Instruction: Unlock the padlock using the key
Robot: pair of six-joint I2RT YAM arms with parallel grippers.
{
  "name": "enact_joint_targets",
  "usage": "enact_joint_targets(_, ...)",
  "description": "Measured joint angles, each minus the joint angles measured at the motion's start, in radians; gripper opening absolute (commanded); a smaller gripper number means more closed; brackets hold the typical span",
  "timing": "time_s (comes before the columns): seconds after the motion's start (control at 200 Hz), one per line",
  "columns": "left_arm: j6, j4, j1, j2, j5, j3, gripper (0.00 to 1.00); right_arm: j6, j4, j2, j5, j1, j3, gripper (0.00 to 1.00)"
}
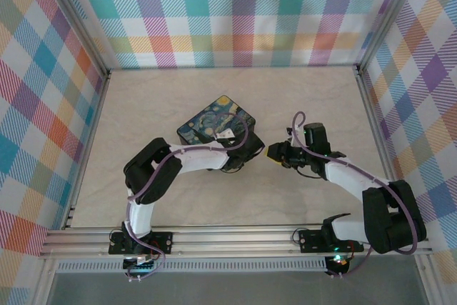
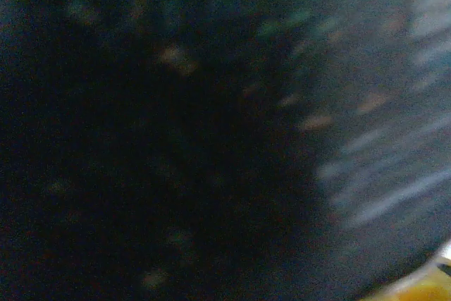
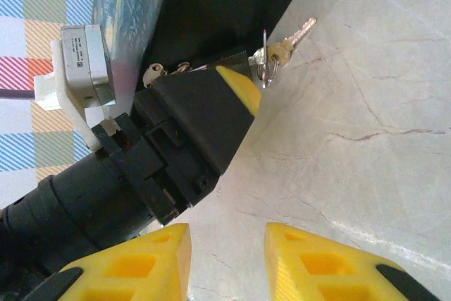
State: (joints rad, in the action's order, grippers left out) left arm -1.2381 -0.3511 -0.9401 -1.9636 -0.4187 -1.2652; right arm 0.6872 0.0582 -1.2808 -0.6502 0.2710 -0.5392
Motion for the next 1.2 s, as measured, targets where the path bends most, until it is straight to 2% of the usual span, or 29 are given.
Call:
enact_joint_targets(0.33,-0.094,0.047,-0.040,-0.014,-0.110,-0.035,0.59,-0.023,-0.007,0.001,-0.046,-0.036,0.005,0.33)
enact_joint_targets(0.575,-0.217,0.010,-0.055,-0.066,-0.227,-0.099,0.56,-0.034,-0.006,-0.014,-0.085,-0.039,0.005,0.33)
enact_joint_targets(0.76,-0.285,-0.053,-0.055,-0.119,-0.270,-0.160,0.54,-0.049,-0.006,-0.018,-0.104,-0.057,0.005,0.33)
enact_joint_targets(1.095,-0.333,-0.111,-0.056,-0.182,-0.335,-0.212,0.40,-0.061,-0.006,-0.018,-0.134,-0.090,0.010,0.33)
enact_joint_targets(1.2,-0.341,-0.114,-0.058,-0.189,-0.351,-0.216,0.33,-0.064,-0.007,-0.018,-0.138,-0.095,0.017,0.33)
